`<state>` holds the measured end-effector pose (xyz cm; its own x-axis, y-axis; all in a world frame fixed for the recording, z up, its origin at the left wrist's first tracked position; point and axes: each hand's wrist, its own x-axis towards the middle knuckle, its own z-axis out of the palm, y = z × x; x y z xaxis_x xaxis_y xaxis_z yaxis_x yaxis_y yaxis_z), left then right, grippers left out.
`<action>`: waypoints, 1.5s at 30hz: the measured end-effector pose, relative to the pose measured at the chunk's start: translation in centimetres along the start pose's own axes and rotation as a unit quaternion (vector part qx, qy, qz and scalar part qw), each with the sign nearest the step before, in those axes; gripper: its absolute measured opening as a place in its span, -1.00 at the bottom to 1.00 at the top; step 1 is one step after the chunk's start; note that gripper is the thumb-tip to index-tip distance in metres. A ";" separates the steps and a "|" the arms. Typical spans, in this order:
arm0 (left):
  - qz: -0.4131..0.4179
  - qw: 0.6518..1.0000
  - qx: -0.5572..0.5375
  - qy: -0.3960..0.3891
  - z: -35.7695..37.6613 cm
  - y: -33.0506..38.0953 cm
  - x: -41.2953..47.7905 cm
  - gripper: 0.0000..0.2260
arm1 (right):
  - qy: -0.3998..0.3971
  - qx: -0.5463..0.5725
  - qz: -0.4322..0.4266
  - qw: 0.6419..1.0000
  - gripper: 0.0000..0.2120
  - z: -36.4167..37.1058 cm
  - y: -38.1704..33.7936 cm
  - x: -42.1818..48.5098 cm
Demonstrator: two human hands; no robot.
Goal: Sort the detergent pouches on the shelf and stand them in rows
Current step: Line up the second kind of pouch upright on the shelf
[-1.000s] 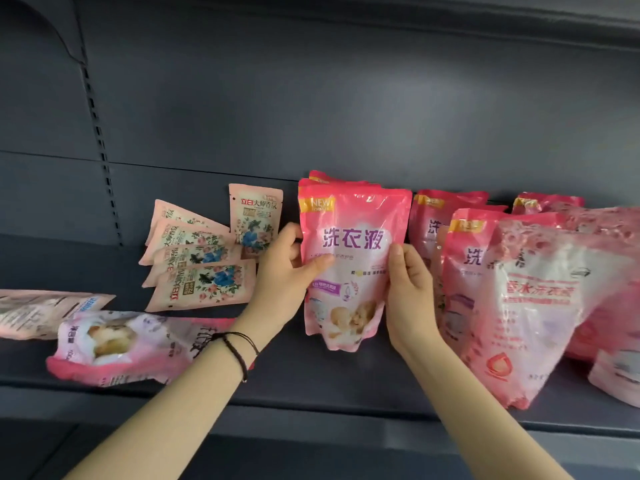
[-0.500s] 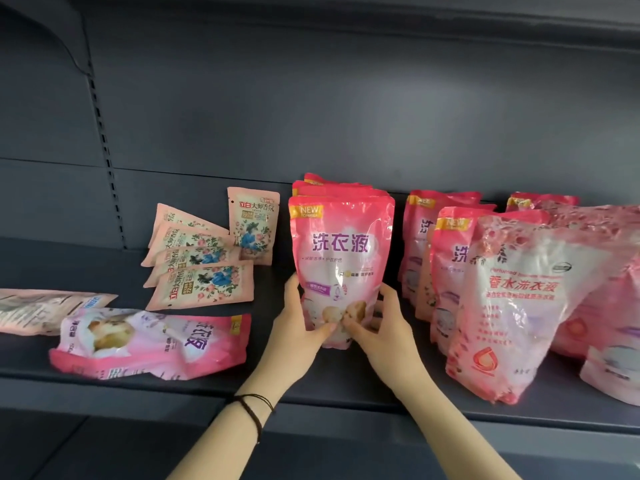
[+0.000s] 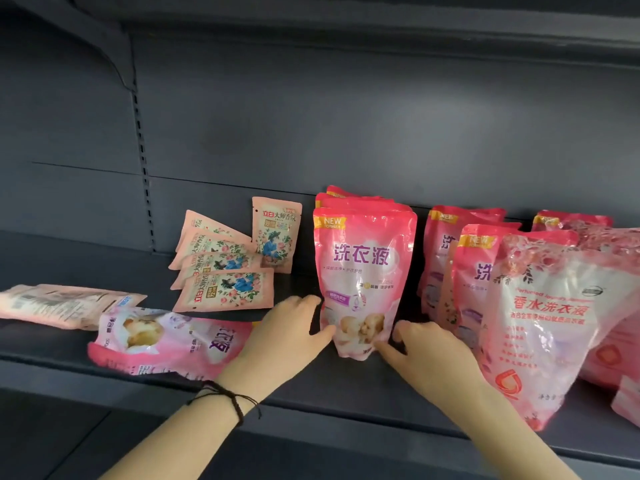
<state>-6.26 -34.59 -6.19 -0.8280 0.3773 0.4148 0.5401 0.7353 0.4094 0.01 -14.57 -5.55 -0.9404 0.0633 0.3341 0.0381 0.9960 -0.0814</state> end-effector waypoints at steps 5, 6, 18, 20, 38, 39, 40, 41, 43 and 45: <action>0.169 0.956 0.238 0.018 -5.0 0.3 -0.4 -0.59 | -0.059 -0.077 -0.112 0.989 -0.68 -3.1 -1.6 0.3; 0.189 0.941 0.279 0.020 -5.9 -0.2 -0.6 -0.57 | -0.069 -0.082 -0.138 0.985 -0.73 -3.6 -2.0 0.4; 0.192 0.914 0.358 -0.008 -13.1 -10.0 -5.4 -0.47 | -0.084 -0.138 -0.222 0.962 -0.56 -3.9 -10.0 1.2; 0.201 0.913 0.354 -0.019 -14.2 -11.5 -5.5 -0.48 | -0.087 -0.121 -0.212 0.966 -0.55 -3.7 -12.2 1.3; 0.054 0.960 0.009 -0.274 -13.0 -17.2 0.3 -0.66 | -0.197 0.063 0.088 0.974 -0.52 3.4 -16.4 6.7; 0.054 0.958 -0.007 -0.280 -12.7 -17.4 0.6 -0.66 | -0.201 0.104 0.094 0.969 -0.57 3.5 -16.3 6.9; 0.054 0.957 -0.018 -0.285 -12.5 -17.7 0.7 -0.65 | -0.195 0.143 0.098 0.965 -0.64 3.6 -16.3 7.0; 0.052 0.955 -0.028 -0.289 -12.2 -18.0 0.9 -0.63 | -0.181 0.173 0.098 0.963 -0.72 3.6 -16.4 7.0; 0.045 0.955 -0.053 -0.289 -11.9 -18.6 0.9 -0.55 | -0.133 0.183 0.074 0.971 -0.85 3.2 -16.8 6.8; 0.035 0.956 -0.076 -0.281 -11.9 -18.9 1.0 -0.42 | -0.072 0.157 0.028 0.985 -0.88 2.3 -17.5 6.8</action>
<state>-15.50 -54.82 -3.86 -0.7158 0.6972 -0.0390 0.5777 0.6225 0.5280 -7.88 -31.74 -4.04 -0.9788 0.0859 0.1862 0.0068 0.9212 -0.3891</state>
